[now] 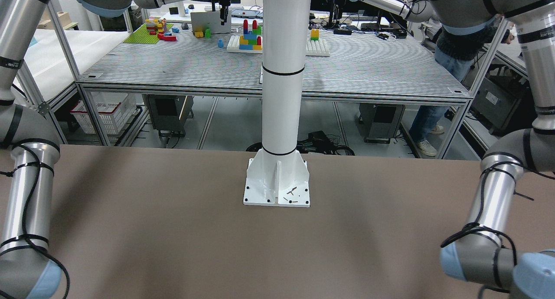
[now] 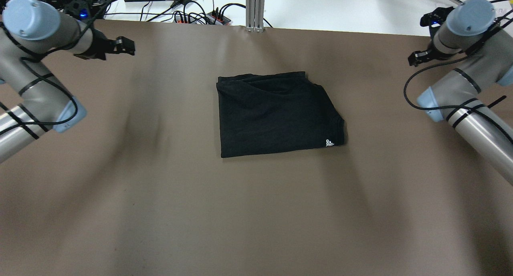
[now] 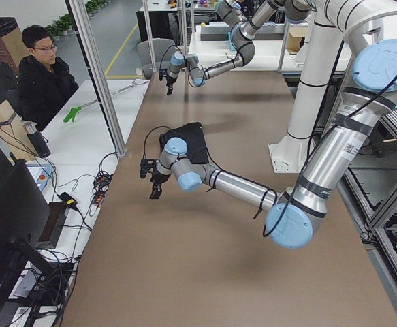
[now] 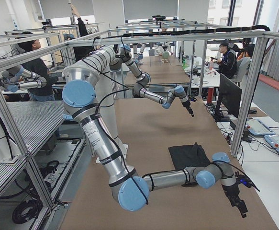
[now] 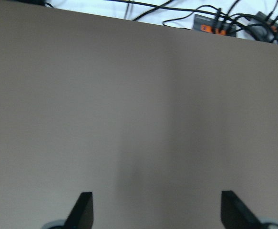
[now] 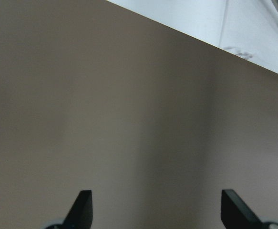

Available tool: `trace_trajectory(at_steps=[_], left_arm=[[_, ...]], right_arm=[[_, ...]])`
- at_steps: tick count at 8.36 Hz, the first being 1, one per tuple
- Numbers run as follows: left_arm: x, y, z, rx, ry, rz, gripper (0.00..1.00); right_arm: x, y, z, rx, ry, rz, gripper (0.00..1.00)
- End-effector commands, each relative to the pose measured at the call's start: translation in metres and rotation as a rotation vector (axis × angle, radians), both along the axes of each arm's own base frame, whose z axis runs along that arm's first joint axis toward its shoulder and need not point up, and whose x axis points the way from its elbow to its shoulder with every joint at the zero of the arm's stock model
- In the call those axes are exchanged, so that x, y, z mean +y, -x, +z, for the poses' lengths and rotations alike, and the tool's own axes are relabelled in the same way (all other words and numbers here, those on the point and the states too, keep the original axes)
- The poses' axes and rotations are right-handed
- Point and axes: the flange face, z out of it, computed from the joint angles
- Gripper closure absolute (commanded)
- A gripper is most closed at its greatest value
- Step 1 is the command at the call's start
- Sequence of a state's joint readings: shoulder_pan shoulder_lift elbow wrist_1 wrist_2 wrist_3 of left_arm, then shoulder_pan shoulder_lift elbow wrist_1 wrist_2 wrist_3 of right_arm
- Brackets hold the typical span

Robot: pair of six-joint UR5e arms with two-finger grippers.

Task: Fold clothes

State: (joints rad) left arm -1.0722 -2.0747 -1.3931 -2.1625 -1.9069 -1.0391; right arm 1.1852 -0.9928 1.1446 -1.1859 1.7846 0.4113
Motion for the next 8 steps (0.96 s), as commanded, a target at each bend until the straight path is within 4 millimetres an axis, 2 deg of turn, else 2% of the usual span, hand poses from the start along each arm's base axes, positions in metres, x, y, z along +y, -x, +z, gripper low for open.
trace_trajectory(at_steps=[1,3,4,5,6,7,8], left_arm=[[0.019,0.139,0.11,-0.288,-0.123,0.113,0.06],[0.042,0.233,0.171,-0.481,-0.163,0.166,0.06],[0.053,0.269,0.195,-0.61,-0.167,0.168,0.06],[0.063,0.288,0.214,-0.743,-0.167,0.19,0.06],[0.069,0.295,0.227,-0.804,-0.156,0.207,0.06],[0.079,0.314,0.237,-0.809,-0.135,0.2,0.06],[0.097,0.334,0.254,-0.82,-0.107,0.205,0.06]], right_arm=[[0.029,-0.097,0.078,0.102,-0.107,-0.122,0.05],[0.049,-0.161,0.102,0.199,-0.167,-0.224,0.05],[0.064,-0.172,0.109,0.221,-0.185,-0.251,0.05],[0.079,-0.184,0.12,0.231,-0.179,-0.236,0.05],[0.09,-0.203,0.128,0.236,-0.172,-0.213,0.05],[0.101,-0.213,0.135,0.239,-0.166,-0.204,0.05],[0.111,-0.225,0.138,0.252,-0.171,-0.204,0.05]])
